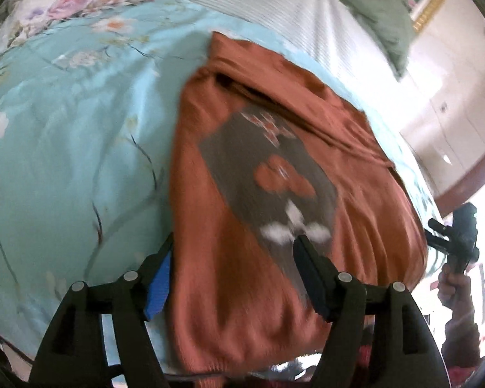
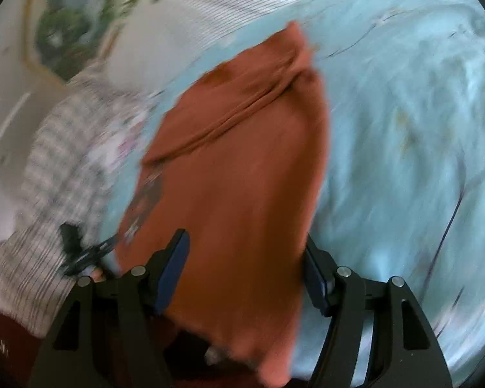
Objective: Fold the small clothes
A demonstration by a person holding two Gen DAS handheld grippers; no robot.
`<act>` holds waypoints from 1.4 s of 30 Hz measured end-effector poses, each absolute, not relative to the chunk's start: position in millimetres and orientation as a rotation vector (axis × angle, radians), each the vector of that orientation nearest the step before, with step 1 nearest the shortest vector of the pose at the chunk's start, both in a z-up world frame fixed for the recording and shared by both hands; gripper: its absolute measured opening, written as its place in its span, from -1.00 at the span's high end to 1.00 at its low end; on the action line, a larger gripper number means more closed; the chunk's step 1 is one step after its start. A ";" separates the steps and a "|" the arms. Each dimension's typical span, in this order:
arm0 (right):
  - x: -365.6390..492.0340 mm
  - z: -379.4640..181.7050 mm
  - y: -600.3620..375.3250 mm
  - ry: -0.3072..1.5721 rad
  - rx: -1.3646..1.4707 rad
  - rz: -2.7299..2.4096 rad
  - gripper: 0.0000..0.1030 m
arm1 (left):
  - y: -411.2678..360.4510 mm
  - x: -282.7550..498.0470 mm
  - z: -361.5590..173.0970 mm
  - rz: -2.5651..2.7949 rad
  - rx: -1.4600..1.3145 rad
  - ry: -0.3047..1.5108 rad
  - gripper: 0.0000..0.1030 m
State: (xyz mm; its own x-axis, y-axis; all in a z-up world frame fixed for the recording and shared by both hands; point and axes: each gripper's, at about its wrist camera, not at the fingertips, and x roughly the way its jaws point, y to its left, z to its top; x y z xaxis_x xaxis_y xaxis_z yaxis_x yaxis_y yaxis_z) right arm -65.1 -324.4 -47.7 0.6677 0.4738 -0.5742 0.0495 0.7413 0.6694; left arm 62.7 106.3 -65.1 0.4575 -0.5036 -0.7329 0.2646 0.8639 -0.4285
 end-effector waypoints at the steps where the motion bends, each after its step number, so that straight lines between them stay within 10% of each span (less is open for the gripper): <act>1: -72.6 -47.8 -319.3 0.816 0.703 0.285 -0.30 | 107.0 56.1 -65.8 -0.494 -0.269 0.990 -0.37; 8: -115.1 -65.2 -300.4 0.770 0.774 0.424 -0.33 | 124.1 14.7 -74.1 -0.606 -0.344 1.024 -0.33; 13: -120.7 -73.6 -284.1 0.779 0.730 0.459 -0.29 | 125.9 8.3 -93.3 -0.600 -0.311 1.102 0.19; 23: -124.2 -77.5 -276.3 0.829 0.667 0.434 0.74 | 124.0 4.9 -92.0 -0.590 -0.275 1.065 0.84; 42: -55.5 31.4 -334.0 0.409 0.716 0.394 0.80 | 120.1 71.2 27.5 -0.599 -0.522 0.637 0.91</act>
State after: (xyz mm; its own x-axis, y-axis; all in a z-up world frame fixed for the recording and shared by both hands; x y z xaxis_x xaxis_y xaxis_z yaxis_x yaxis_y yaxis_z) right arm -55.5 -334.0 31.4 0.8496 0.4782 -0.2223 -0.2053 0.6882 0.6959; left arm 71.2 120.1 27.5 0.6497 -0.6528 -0.3894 0.3482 0.7110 -0.6109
